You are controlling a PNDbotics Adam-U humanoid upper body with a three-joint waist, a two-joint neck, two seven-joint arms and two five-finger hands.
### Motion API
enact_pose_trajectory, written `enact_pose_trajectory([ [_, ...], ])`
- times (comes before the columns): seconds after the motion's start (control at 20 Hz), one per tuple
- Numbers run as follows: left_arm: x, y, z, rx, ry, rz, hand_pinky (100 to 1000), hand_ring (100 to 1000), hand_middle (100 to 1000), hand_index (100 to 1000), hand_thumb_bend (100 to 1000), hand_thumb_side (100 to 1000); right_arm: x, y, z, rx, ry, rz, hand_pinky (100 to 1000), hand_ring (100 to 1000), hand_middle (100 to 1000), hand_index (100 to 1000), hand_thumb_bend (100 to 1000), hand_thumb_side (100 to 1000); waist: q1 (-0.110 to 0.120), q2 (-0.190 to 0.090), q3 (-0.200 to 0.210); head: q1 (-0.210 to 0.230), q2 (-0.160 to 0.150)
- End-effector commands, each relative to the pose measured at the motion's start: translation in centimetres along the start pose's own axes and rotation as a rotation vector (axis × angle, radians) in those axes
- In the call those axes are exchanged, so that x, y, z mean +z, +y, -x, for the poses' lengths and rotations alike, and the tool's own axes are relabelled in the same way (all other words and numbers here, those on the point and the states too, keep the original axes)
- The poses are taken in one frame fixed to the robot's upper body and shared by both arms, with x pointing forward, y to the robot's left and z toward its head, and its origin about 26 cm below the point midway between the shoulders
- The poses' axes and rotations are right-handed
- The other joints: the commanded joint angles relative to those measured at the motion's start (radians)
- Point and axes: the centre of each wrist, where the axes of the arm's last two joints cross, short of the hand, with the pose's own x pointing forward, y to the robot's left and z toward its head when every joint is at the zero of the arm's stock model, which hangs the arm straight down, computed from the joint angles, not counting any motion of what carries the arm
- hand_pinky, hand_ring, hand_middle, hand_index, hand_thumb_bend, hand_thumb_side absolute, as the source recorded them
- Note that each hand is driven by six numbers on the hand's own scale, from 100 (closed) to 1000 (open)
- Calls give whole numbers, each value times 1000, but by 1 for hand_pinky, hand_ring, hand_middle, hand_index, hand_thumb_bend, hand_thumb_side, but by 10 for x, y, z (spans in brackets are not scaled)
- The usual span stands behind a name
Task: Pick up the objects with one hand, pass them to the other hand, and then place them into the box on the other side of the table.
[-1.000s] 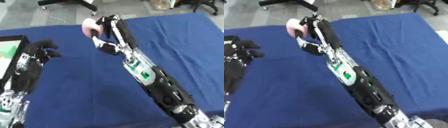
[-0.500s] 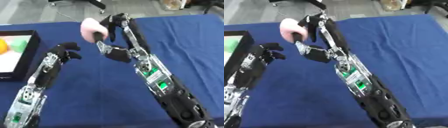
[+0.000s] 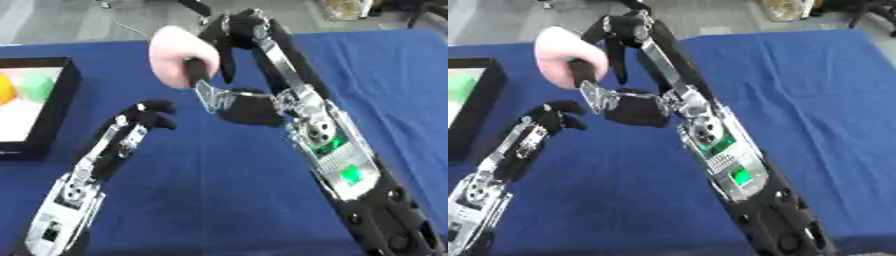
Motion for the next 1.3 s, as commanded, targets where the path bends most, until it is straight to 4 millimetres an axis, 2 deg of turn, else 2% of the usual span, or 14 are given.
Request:
enact_pose_trajectory([
  [0.05, -5, 2, -6, -25, -36, 8, 800, 669, 726, 837, 100, 783, -3, -1, -6, -35, -13, -17, 478, 242, 195, 332, 100, 100, 0, -8, -1, -1, -2],
  [0.65, -9, 1, -17, 25, -131, 33, 803, 680, 735, 846, 109, 772, 3, 15, 15, -153, 95, -77, 444, 211, 183, 327, 100, 100, -2, -4, -1, -14, -2],
  [0.95, -11, 3, -22, 43, -165, 35, 803, 686, 741, 852, 152, 765, 5, 17, 18, -183, 114, -100, 436, 201, 181, 327, 100, 100, -5, -4, 0, -19, -2],
  [1.3, -14, 2, -25, 41, -183, 22, 805, 696, 754, 861, 136, 742, 3, 19, 17, -209, 111, -137, 436, 199, 180, 328, 100, 100, -6, -5, 0, -22, -2],
])
